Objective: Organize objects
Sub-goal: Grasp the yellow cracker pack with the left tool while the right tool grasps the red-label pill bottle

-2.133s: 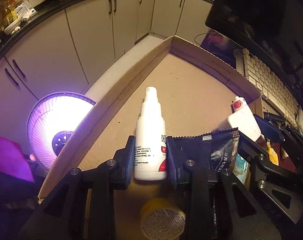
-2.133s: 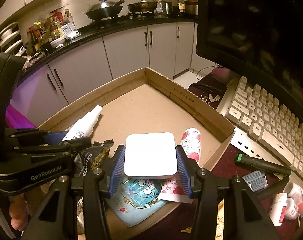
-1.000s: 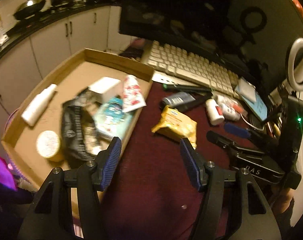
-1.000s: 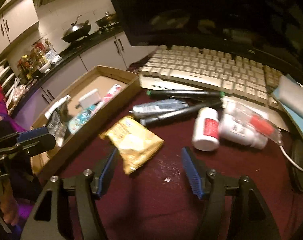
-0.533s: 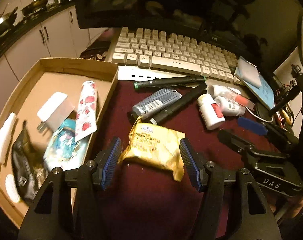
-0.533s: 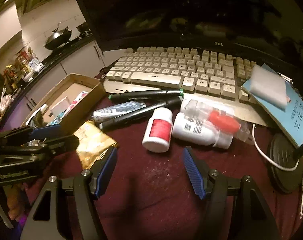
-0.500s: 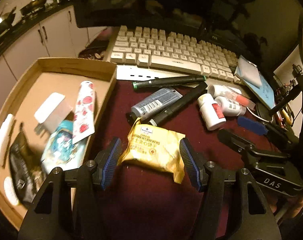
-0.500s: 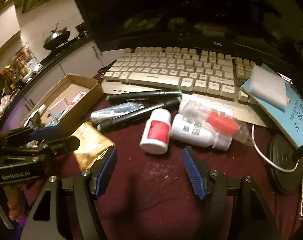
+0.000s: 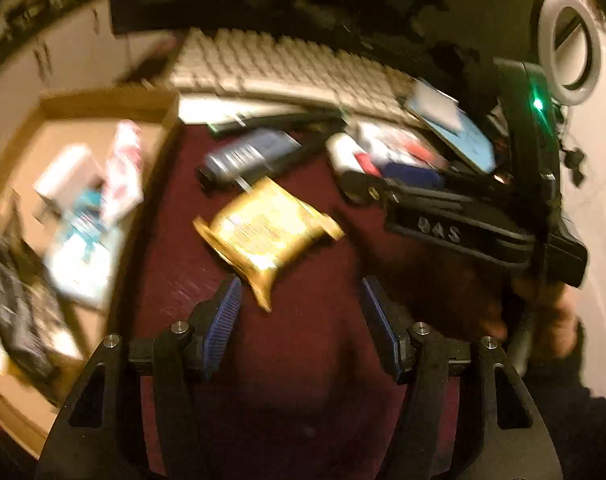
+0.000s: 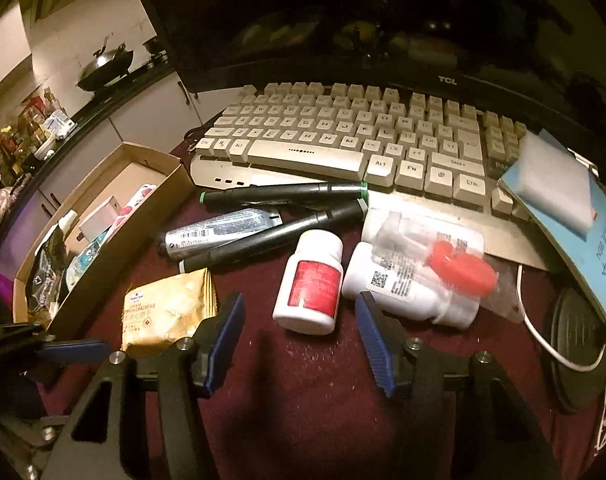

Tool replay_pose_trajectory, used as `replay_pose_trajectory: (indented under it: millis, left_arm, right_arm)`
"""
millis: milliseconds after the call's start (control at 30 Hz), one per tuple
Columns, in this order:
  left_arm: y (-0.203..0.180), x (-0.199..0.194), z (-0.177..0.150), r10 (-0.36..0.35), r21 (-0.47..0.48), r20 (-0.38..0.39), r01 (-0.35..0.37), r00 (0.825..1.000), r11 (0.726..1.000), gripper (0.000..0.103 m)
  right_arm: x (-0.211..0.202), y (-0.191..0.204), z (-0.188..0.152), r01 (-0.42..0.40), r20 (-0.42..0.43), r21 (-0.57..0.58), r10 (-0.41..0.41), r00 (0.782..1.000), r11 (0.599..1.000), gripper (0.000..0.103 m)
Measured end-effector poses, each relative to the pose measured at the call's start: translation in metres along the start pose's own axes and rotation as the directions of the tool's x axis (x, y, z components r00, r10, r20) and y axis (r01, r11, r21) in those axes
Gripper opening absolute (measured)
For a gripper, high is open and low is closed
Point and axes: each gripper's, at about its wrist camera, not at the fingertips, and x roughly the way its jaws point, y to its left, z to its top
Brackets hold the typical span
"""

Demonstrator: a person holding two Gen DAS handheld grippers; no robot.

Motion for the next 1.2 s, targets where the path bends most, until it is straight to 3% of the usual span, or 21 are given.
replay_pose_trajectory:
  millis: [67,167,233,267,300,567,733,867,1000,1100,1200]
  left_arm:
    - [0.009,0.003,0.011,0.057,-0.038,0.029,-0.056,0.998,0.998,0.061]
    - [0.019,0.011,0.027,0.018,-0.077,0.053,-0.014,0.998,0.997,0.061]
    - [0.024,0.022,0.035,-0.010,-0.089,0.039,0.013,0.999,0.996,0.061]
    - [0.026,0.029,0.037,-0.027,-0.097,0.022,0.029,0.999,0.995,0.061]
    - [0.027,0.034,0.037,-0.044,-0.100,0.000,0.043,0.999,0.994,0.061]
    - [-0.003,0.026,0.010,-0.049,0.051,-0.038,0.050,0.998,0.997,0.061]
    - [-0.012,0.038,0.013,0.044,0.088,-0.034,-0.041,0.998,0.995,0.061]
    - [-0.018,0.051,0.015,0.062,0.123,-0.052,-0.055,0.997,0.991,0.061]
    - [-0.016,0.054,0.011,0.071,0.118,-0.050,-0.064,0.996,0.991,0.061]
    - [-0.012,0.050,0.009,0.070,0.094,-0.034,-0.066,0.997,0.993,0.048]
    - [-0.009,0.046,0.007,0.066,0.060,-0.018,-0.064,0.998,0.996,0.044]
  right_arm:
    - [0.005,0.002,0.003,0.002,-0.008,-0.001,-0.002,1.000,1.000,0.058]
    - [0.011,0.006,0.004,0.008,-0.025,-0.014,-0.009,1.000,1.000,0.058]
    - [0.012,0.005,0.002,0.016,-0.026,-0.011,-0.016,1.000,1.000,0.047]
    - [0.013,0.003,0.000,0.018,-0.032,-0.006,-0.019,0.999,1.000,0.037]
    - [0.014,-0.001,-0.002,0.013,-0.039,0.006,-0.013,0.999,1.000,0.035]
    - [-0.007,-0.012,-0.028,-0.018,-0.043,0.035,0.020,0.999,0.999,0.034]
    - [-0.018,-0.015,-0.040,-0.029,-0.035,0.034,0.030,0.999,0.999,0.035]
    - [-0.018,-0.015,-0.037,-0.038,-0.019,0.054,0.039,0.999,0.998,0.035]
    - [-0.012,-0.014,-0.036,-0.039,-0.031,0.052,0.041,0.999,0.998,0.038]
    - [-0.010,-0.013,-0.036,-0.021,-0.029,0.046,0.023,0.999,0.999,0.038]
    - [-0.010,-0.014,-0.037,-0.021,-0.027,0.055,0.022,0.999,0.998,0.034]
